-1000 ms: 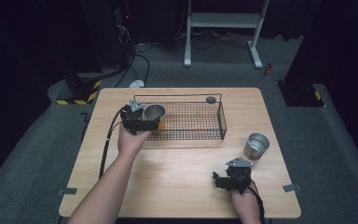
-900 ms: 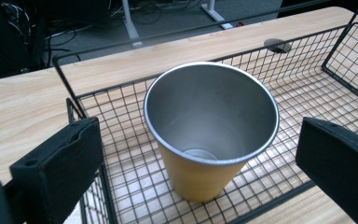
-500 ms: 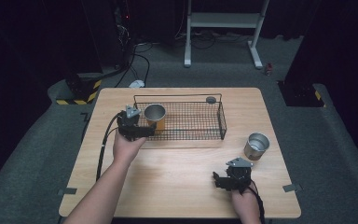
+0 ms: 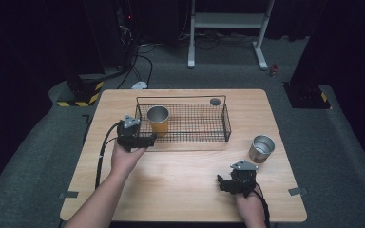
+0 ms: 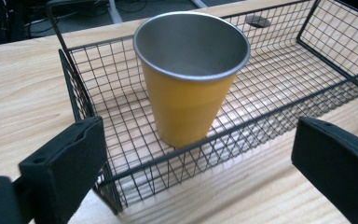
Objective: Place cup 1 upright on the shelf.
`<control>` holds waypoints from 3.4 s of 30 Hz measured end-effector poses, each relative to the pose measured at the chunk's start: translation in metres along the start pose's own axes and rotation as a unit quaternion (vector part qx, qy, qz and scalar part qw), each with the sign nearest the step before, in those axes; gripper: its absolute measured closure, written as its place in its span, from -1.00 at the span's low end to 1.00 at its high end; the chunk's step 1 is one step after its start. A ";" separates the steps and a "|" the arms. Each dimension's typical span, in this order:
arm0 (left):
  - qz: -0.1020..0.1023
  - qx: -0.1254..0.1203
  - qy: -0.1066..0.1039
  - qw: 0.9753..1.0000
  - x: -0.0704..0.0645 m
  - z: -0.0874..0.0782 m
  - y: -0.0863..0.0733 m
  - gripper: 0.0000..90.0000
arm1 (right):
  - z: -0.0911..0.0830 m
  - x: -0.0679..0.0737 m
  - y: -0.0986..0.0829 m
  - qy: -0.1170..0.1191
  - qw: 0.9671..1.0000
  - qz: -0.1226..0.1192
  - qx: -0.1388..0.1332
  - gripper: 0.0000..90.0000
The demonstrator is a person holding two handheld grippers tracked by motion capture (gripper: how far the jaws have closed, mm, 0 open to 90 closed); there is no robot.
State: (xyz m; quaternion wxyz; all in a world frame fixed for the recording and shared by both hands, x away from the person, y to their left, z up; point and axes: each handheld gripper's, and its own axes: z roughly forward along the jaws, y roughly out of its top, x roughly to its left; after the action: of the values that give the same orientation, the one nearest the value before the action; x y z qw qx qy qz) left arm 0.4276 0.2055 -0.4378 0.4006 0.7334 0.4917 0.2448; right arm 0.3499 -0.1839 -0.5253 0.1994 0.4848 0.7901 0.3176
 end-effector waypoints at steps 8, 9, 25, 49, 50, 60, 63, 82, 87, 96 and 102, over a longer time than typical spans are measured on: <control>-0.002 0.000 -0.005 1.000 -0.001 -0.011 -0.012 -0.91 | 0.000 0.000 0.000 0.000 1.000 -0.001 -0.001 -0.80; -0.001 0.001 -0.007 1.000 0.000 -0.012 -0.013 -0.91 | 0.000 0.000 0.000 0.000 1.000 -0.001 -0.001 -0.80; 0.012 0.007 -0.026 1.000 -0.002 -0.031 -0.042 -0.85 | 0.000 0.000 0.000 0.000 1.000 -0.002 0.000 -0.80; 0.024 0.077 -0.045 0.996 0.001 -0.031 -0.106 -0.85 | 0.000 0.000 0.000 0.000 1.000 -0.001 0.000 -0.80; 0.027 0.081 -0.044 0.995 0.001 -0.031 -0.108 -0.86 | 0.000 0.000 0.000 0.000 1.000 -0.001 0.000 -0.80; 0.052 0.107 -0.032 0.992 -0.004 -0.027 -0.126 -0.92 | -0.001 -0.002 -0.001 -0.001 1.000 0.001 0.000 -0.80; 0.058 0.107 -0.033 0.992 -0.005 -0.027 -0.126 -0.93 | -0.002 -0.002 -0.002 -0.002 1.000 0.000 0.000 -0.80; 0.047 0.092 -0.022 0.994 -0.007 -0.029 -0.132 -0.96 | -0.015 -0.011 0.002 -0.019 0.999 -0.003 -0.033 -0.79; 0.045 0.092 -0.024 0.994 -0.007 -0.029 -0.132 -0.97 | -0.019 -0.017 0.001 -0.023 0.999 -0.002 -0.041 -0.79; 0.047 0.092 -0.026 0.994 -0.005 -0.029 -0.131 -0.95 | -0.027 -0.031 -0.004 -0.040 0.998 0.009 -0.051 -0.77; 0.047 0.091 -0.026 0.994 -0.005 -0.029 -0.131 -0.95 | -0.030 -0.039 -0.007 -0.053 0.997 0.019 -0.053 -0.75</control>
State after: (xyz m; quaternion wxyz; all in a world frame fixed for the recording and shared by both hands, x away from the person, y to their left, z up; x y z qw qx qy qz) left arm 0.3350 0.2364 -0.5302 0.3327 0.7954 0.4664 0.1978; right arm 0.3436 -0.2302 -0.5082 0.2604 0.5048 0.7512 0.3363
